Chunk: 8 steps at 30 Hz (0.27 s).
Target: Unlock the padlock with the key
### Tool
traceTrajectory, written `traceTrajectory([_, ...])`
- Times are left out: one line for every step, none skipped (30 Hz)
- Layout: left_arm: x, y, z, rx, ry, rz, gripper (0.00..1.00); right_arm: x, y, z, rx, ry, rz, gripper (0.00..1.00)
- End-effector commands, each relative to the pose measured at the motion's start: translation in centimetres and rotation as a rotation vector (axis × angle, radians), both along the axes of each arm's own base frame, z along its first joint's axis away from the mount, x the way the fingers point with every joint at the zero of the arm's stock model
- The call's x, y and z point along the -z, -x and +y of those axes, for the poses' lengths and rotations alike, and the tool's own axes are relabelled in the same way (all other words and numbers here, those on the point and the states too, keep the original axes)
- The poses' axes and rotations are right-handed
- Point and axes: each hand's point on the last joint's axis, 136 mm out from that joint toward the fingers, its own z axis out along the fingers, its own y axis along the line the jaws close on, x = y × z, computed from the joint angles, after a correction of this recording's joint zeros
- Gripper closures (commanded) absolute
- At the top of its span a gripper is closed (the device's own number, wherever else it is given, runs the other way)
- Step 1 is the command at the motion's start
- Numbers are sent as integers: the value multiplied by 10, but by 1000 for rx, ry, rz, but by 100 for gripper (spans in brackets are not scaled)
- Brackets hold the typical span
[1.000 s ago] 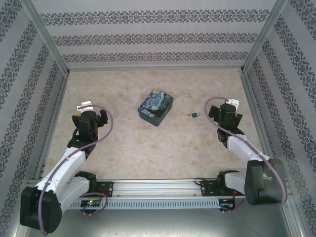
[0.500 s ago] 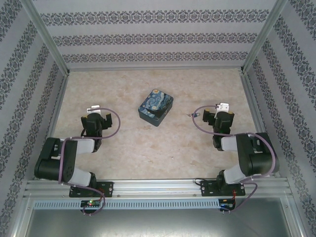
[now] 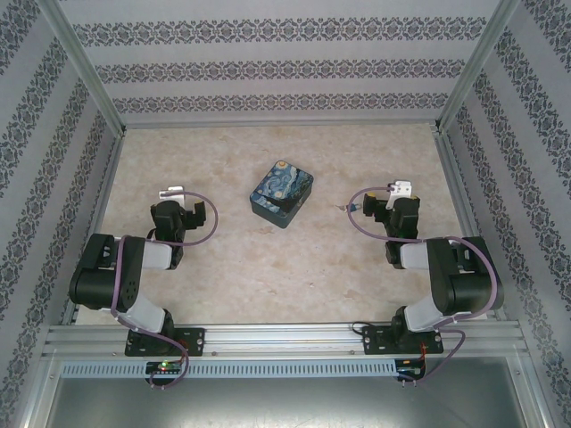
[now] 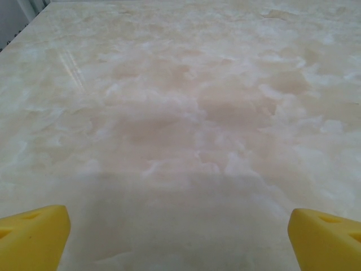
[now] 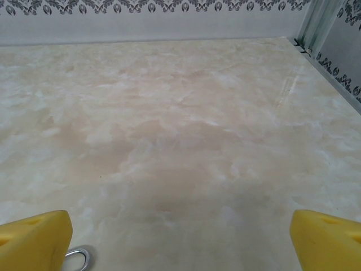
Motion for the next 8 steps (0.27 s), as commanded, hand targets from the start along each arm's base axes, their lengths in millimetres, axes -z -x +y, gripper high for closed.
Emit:
traceTrajectory([-14, -9, 1, 13, -6, -54, 1, -13, -6, 3, -19, 4, -45, 2])
traceTrajectory([-15, -9, 1, 13, -6, -54, 1, -13, -8, 8, -50, -3, -41, 2])
traceTrajectory([-14, -9, 1, 13, -6, -53, 1, -13, -9, 11, -70, -7, -40, 2])
traceTrajectory([-14, -9, 1, 12, -6, -53, 1, -13, -9, 10, -72, -10, -39, 2])
traceTrajectory([-14, -9, 1, 13, -4, -52, 1, -12, -9, 10, -72, -10, -38, 2])
traceTrajectory([-14, -9, 1, 13, -4, -51, 1, -13, -8, 11, -75, -8, -40, 2])
traceTrajectory([-14, -9, 1, 13, -4, -51, 1, -13, -8, 11, -75, -6, -43, 2])
traceTrajectory([-14, -9, 1, 13, -4, -52, 1, -14, -7, 12, -79, -3, -45, 2])
